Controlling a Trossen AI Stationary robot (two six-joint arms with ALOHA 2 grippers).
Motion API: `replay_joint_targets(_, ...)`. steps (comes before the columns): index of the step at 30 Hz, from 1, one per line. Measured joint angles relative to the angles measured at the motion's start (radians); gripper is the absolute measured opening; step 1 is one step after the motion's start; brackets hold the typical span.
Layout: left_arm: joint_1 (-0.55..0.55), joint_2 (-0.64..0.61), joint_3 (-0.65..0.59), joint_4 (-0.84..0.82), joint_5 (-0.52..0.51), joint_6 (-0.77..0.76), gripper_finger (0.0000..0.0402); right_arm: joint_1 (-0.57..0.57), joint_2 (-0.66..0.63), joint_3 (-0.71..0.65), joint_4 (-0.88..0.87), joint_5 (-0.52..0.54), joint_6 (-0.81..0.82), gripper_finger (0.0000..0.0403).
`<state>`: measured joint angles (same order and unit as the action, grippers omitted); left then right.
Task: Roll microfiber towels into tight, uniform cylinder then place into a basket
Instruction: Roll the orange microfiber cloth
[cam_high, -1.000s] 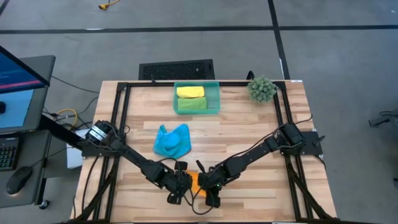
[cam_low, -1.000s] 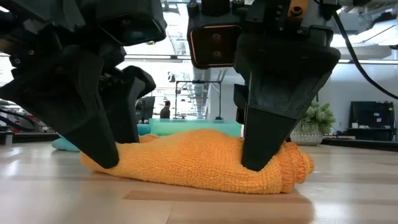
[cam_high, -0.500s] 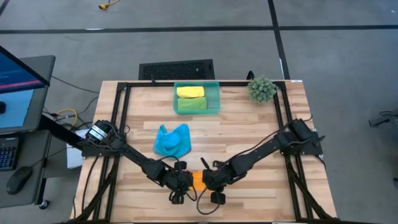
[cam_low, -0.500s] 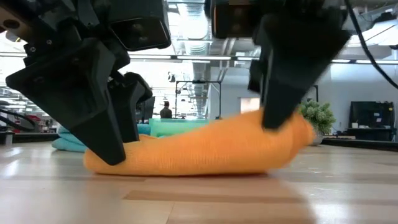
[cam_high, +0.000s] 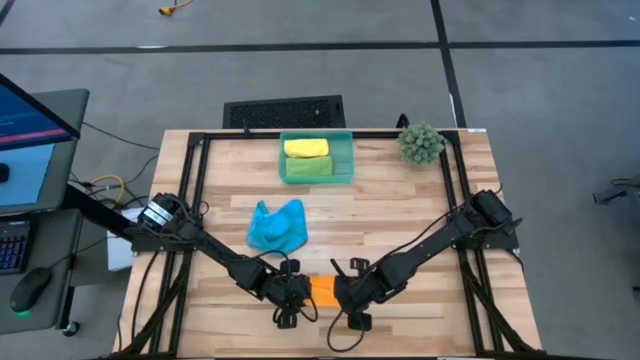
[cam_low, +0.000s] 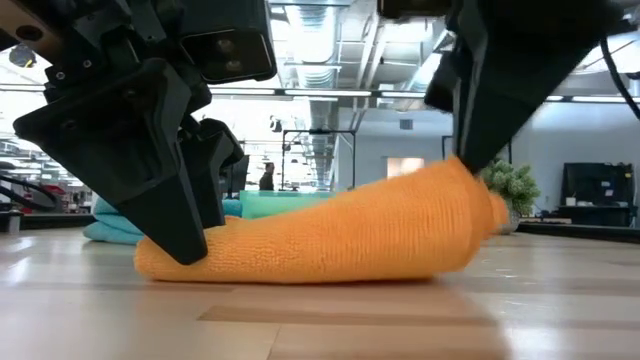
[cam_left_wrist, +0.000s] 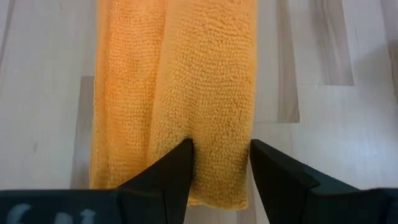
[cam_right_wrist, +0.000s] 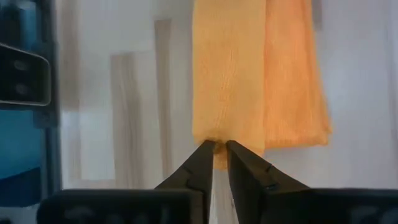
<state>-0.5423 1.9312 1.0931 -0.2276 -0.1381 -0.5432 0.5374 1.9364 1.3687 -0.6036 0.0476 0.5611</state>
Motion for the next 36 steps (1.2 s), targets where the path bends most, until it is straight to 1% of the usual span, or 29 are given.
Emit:
replay_joint_targets(2,0.0,0.0,0.0,0.0,0.0,0.0,0.0158,0.0,0.004,-0.004,-0.04,-0.005,0.006,0.0081)
replay_joint_targets(4,0.0,0.0,0.0,0.0,0.001,-0.001,0.0158,0.0,0.003,-0.001,-0.038,-0.004,0.007,0.0098)
replay_joint_targets(11,-0.001,0.0,0.0,-0.001,0.001,-0.006,0.0158,0.007,0.002,-0.001,-0.147,-0.03,0.06,0.0161)
replay_joint_targets(15,-0.001,0.0,0.0,-0.001,0.001,-0.033,0.0158,0.015,0.002,-0.001,-0.164,-0.015,0.074,0.0177)
replay_joint_targets(17,-0.001,0.0,0.0,-0.001,0.001,-0.036,0.0158,0.032,-0.003,-0.001,-0.156,0.023,0.05,0.0177)
replay_joint_targets(21,-0.001,0.0,0.0,0.0,0.001,-0.055,0.0158,0.099,-0.007,0.0,-0.079,0.132,-0.025,0.0172)
replay_joint_targets(23,-0.001,0.0,0.0,0.0,0.001,-0.082,0.0158,0.137,-0.007,0.0,-0.028,0.194,-0.062,0.017)
replay_joint_targets(26,-0.001,0.0,0.0,-0.004,0.004,-0.15,0.0158,0.185,0.008,0.001,0.045,0.319,-0.104,0.0169)
replay_joint_targets(28,0.004,0.0,0.0,-0.004,0.026,-0.189,0.0158,0.208,0.025,0.001,0.072,0.368,-0.135,0.0169)
replay_joint_targets(32,0.013,0.0,0.0,-0.005,0.077,-0.227,0.0158,0.217,0.073,0.001,0.13,0.376,-0.208,0.0172)
replay_joint_targets(36,0.013,0.0,0.0,-0.005,0.083,-0.227,0.0158,0.199,0.124,0.0,0.177,0.378,-0.339,0.0183)
